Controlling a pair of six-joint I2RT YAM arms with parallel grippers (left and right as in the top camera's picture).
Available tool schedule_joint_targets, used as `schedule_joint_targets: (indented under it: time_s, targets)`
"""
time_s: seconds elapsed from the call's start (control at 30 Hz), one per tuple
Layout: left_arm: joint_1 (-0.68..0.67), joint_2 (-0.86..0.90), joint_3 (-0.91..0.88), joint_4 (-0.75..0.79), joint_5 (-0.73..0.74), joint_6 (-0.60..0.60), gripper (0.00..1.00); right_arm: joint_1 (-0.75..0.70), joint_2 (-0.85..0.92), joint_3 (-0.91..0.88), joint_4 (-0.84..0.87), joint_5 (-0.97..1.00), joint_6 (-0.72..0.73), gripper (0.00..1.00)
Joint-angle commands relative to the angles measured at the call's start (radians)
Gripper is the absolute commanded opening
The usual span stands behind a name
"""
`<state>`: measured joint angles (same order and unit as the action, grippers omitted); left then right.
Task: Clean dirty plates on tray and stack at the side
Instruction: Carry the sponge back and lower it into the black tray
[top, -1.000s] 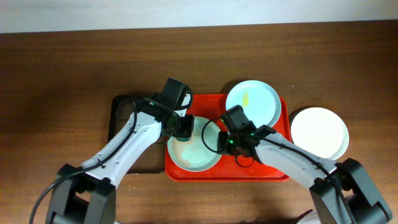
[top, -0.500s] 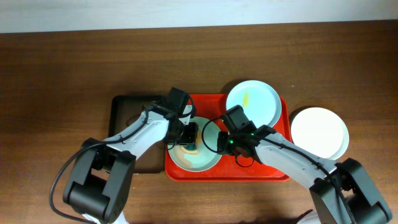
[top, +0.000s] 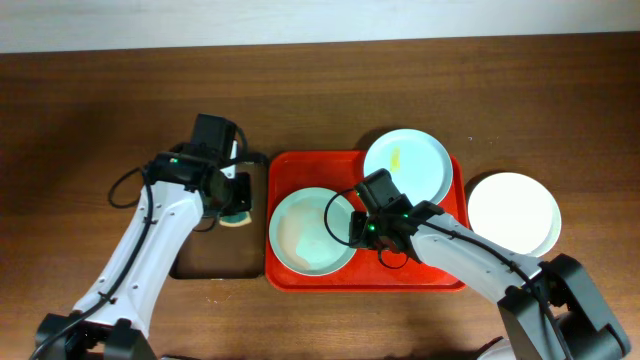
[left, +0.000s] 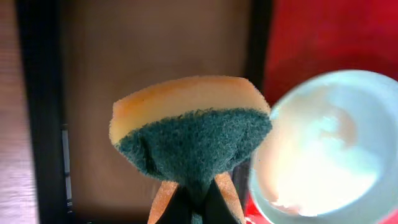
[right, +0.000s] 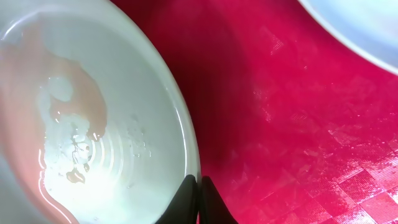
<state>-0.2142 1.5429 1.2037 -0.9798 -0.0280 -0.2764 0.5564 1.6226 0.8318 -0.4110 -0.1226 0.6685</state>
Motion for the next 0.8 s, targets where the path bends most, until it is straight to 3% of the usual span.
schedule_joint_targets:
  time_s: [0.0, 0.17, 0.37, 0.77]
  targets:
    - [0.008, -0.004, -0.055, 0.017, -0.059, 0.016, 0.0, 0.007, 0.007, -0.003, 0.0, -0.005, -0.01, 0.04]
    - [0.008, -0.004, -0.205, 0.154, -0.059, 0.027, 0.0, 0.007, 0.007, -0.003, 0.0, -0.005, -0.01, 0.04]
    - [0.008, -0.004, -0.368, 0.356, -0.059, 0.191, 0.02, 0.007, 0.007, -0.003, 0.0, -0.005, -0.01, 0.04]
    - [0.005, -0.004, -0.354, 0.488, 0.008, 0.199, 0.04, 0.007, 0.007, -0.003, 0.004, -0.005, -0.01, 0.04]
